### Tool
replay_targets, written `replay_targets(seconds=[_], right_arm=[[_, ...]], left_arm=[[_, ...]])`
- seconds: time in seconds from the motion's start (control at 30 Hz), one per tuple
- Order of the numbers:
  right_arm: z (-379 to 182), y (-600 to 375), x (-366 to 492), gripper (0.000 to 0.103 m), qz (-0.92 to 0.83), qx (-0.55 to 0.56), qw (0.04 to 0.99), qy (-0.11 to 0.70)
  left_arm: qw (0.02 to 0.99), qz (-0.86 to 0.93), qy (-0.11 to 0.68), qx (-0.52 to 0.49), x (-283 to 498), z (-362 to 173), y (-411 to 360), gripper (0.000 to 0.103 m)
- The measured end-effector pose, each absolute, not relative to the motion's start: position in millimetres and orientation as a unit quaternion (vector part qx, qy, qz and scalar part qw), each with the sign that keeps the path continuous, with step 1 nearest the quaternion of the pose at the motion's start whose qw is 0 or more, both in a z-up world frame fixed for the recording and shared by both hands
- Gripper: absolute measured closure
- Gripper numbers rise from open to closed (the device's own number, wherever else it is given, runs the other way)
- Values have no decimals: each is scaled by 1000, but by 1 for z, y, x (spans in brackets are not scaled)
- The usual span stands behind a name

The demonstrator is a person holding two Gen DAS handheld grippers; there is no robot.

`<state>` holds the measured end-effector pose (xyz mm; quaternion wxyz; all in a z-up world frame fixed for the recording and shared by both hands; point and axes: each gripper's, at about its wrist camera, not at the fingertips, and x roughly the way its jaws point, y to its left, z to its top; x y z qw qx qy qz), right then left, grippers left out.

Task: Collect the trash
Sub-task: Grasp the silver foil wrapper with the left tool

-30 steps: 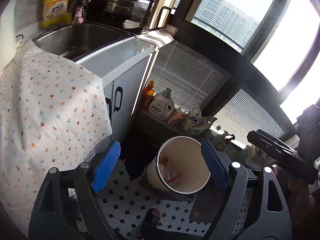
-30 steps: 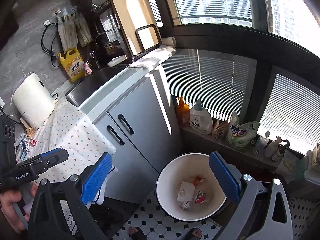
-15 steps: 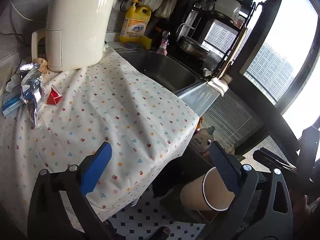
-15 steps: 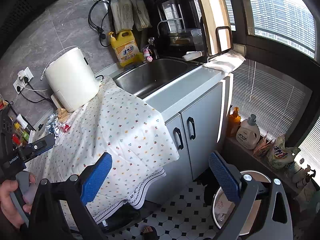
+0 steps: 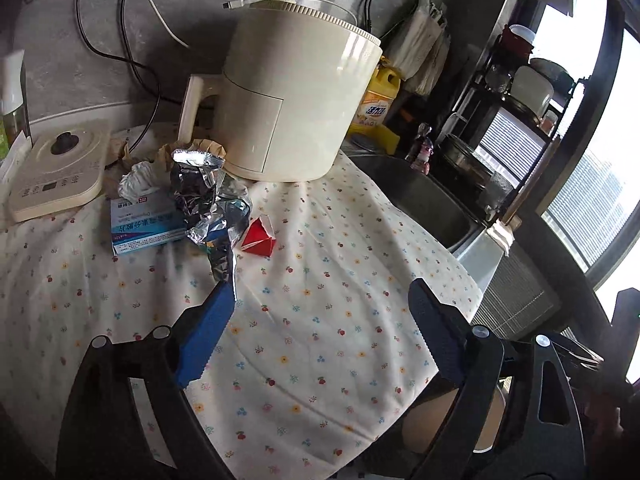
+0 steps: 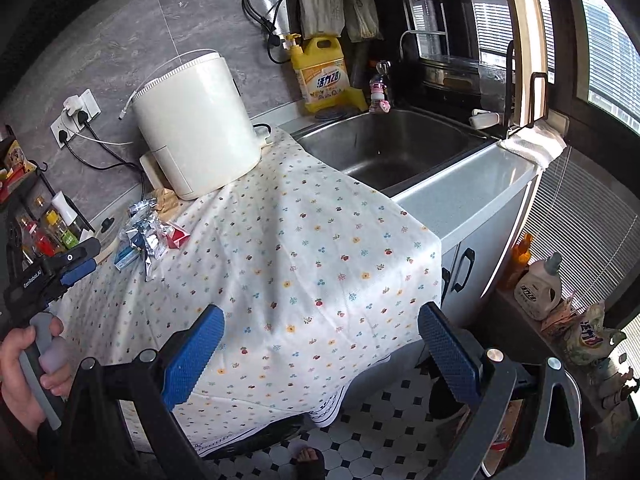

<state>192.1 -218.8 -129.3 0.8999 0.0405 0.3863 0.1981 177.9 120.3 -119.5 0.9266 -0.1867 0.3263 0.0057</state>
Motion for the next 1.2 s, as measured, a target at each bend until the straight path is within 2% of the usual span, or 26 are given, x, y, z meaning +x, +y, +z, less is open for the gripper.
replay_targets(seconds=[0.33,0.43,0.63,0.77,0.83,1.0,1.2], right_arm=[[-134,-154,199,11,194,49,904,378],[-138,-144,199,12,178,60,905,380],[-137,-134,195,14,152,71,905,391],[-135,-127,199,14,155,54,903,397],[-135,-122,206,14,162,47,901,401],[-138,-100,231,15,206,29,890,406],[-143,-48,271,26,289,-13,860,421]], left_arm=[[928,5,329,-174,204,-123,181,54],[927,-6,339,-162,221,-126,192,60],[922,-22,355,-151,250,-138,204,66],[914,-19,372,-161,266,-151,207,84],[909,-13,382,-167,269,-156,207,100],[911,22,367,-185,255,-151,213,101],[917,52,334,-213,221,-131,221,101]])
